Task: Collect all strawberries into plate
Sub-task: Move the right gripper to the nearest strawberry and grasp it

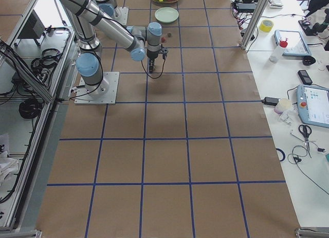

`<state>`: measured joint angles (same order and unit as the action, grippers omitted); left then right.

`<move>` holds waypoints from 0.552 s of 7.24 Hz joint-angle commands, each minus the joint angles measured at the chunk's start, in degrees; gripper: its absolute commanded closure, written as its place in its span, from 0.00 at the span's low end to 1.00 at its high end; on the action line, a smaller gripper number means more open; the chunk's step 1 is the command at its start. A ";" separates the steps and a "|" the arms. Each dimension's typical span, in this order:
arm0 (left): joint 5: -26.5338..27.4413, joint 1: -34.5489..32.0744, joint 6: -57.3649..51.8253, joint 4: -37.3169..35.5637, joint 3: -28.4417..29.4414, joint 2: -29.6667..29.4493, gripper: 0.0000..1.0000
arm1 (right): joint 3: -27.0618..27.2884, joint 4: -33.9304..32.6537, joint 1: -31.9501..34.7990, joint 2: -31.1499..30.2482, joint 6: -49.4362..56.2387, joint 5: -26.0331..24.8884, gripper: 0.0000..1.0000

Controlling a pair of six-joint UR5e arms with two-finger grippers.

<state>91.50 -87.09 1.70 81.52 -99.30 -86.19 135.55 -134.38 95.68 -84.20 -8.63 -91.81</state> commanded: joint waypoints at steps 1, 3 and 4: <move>0.00 -0.01 -0.03 0.04 0.08 0.32 0.00 | -0.46 0.08 0.12 -0.09 -0.68 -0.38 1.00; 0.00 -0.01 -0.02 0.04 -0.01 0.06 0.00 | -4.04 0.25 2.91 0.08 -8.98 0.93 1.00; -0.09 -0.01 -0.03 0.04 -0.10 -0.03 0.00 | -8.94 1.39 7.45 1.65 -15.91 2.59 1.00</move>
<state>91.48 -87.10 1.69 81.56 -99.33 -86.07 131.38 -133.92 98.81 -83.84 -17.07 -90.77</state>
